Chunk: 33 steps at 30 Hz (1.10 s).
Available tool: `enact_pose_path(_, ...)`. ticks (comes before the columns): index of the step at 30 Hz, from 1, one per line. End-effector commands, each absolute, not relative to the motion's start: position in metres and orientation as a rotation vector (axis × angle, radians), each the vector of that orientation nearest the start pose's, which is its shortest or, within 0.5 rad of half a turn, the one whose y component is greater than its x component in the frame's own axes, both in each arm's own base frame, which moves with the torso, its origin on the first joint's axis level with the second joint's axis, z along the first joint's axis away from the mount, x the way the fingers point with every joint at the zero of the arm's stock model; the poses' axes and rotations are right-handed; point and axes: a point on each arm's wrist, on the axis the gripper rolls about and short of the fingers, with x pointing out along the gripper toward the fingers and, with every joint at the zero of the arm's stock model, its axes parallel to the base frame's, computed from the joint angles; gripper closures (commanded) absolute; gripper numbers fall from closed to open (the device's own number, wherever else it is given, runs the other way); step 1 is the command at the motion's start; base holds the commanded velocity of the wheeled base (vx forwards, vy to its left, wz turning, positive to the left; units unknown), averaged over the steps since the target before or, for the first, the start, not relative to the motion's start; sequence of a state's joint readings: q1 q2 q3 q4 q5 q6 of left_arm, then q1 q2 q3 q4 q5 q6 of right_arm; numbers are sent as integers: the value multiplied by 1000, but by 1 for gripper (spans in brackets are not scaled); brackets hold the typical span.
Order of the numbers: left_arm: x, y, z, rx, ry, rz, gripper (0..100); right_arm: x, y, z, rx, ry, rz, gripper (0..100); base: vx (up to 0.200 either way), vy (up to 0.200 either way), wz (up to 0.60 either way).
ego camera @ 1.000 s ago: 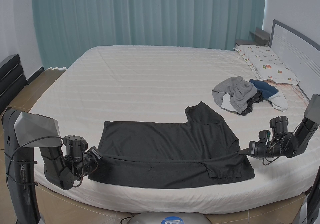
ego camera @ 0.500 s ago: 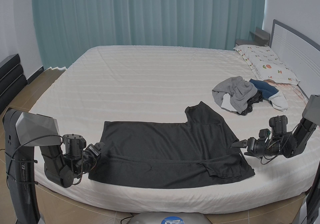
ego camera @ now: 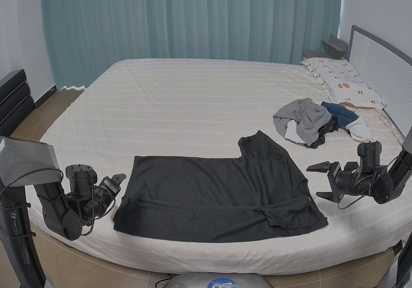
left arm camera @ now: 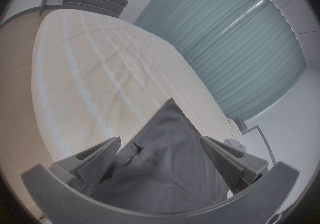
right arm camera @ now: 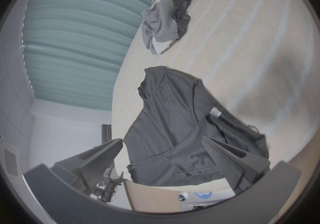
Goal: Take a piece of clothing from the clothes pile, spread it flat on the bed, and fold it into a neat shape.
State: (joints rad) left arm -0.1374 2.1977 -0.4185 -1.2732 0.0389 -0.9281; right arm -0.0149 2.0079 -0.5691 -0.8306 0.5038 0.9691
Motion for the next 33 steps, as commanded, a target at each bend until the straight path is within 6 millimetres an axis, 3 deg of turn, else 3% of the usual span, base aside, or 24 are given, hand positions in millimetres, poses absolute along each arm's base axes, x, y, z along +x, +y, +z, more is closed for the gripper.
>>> enact_pose_path(1,292,-60,4,-867,566,90,0,298,8,46,1122,788,178,0,0,0,0)
enact_pose_path(7,286,-81,-12,-836,645,53,0,294,9,36,1124,776,224,0,0,0,0)
enact_pose_path(16,300,-81,-24,-833,636,69,0,294,17,30,1115,806,228,0,0,0,0)
enact_pose_path(20,317,-69,-28,-847,582,114,0,293,17,30,1114,807,227,0,0,0,0)
enact_pose_path(27,323,-49,-29,-869,549,170,0,294,17,27,1109,813,222,0,0,0,0)
enact_pose_path(33,325,-43,-26,-879,531,180,0,294,17,27,1104,807,211,0,0,0,0)
